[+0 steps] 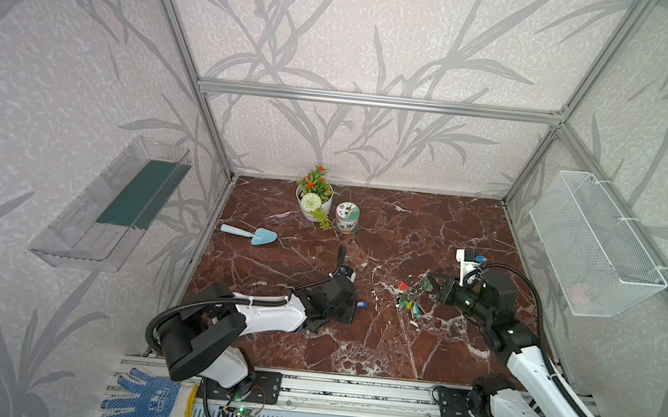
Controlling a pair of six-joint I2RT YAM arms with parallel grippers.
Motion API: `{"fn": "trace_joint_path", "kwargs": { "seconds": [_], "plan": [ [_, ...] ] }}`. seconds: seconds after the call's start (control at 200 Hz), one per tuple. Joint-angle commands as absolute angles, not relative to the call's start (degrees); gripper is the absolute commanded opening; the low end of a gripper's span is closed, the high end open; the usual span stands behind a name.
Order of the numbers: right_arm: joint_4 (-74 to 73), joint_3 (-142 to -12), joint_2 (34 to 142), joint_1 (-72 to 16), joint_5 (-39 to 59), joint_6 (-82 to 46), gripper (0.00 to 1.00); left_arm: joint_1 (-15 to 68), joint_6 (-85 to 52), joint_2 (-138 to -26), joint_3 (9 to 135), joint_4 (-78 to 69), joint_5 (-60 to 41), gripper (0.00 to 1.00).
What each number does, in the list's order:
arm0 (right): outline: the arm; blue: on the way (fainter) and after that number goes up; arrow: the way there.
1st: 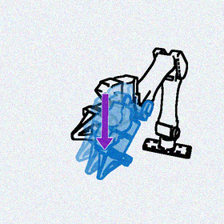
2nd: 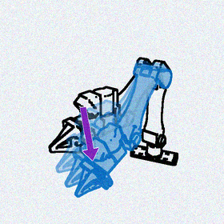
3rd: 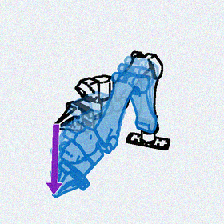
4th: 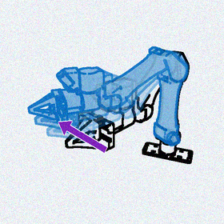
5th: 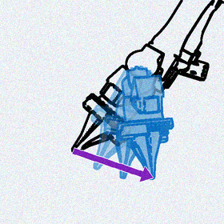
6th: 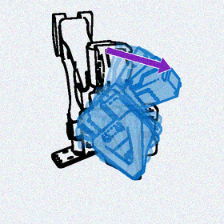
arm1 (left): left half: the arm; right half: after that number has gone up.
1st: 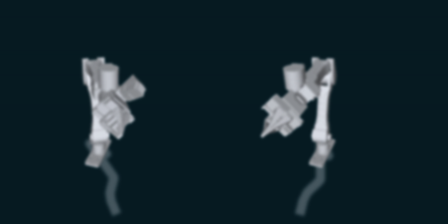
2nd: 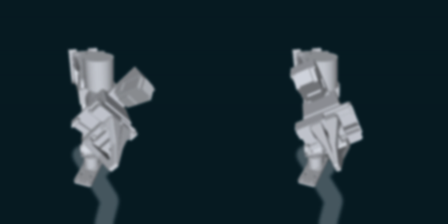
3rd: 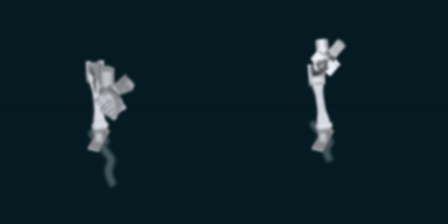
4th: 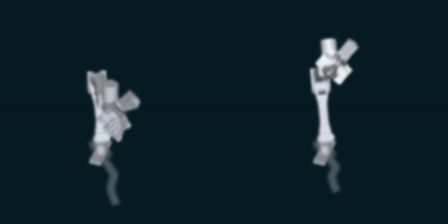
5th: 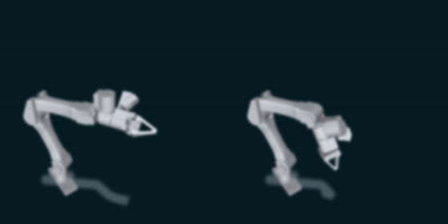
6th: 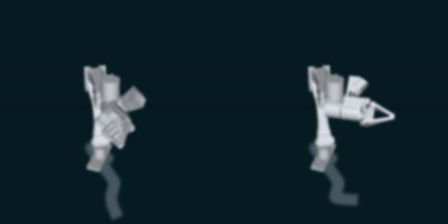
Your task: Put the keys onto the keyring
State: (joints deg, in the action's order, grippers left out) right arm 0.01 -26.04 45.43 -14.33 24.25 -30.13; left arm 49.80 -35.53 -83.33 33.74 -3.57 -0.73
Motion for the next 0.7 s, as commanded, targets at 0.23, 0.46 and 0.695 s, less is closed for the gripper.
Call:
{"fn": "trace_joint_path", "kwargs": {
  "seconds": [0.23,0.46,0.695],
  "plan": [
    [-8.1,-26.3,43.7,-15.0,27.2,-27.0,0.00,49.7,-25.6,-61.2,31.6,1.1,-4.6,0.00],
    [-16.2,-26.4,42.4,-18.3,31.8,-24.4,0.00,49.7,-21.9,-46.1,24.7,-12.2,-12.6,0.00],
    [-22.6,-26.3,43.3,-21.6,37.8,-23.1,0.00,49.7,-21.6,-44.0,22.9,-22.1,-19.8,0.00]
  ]
}}
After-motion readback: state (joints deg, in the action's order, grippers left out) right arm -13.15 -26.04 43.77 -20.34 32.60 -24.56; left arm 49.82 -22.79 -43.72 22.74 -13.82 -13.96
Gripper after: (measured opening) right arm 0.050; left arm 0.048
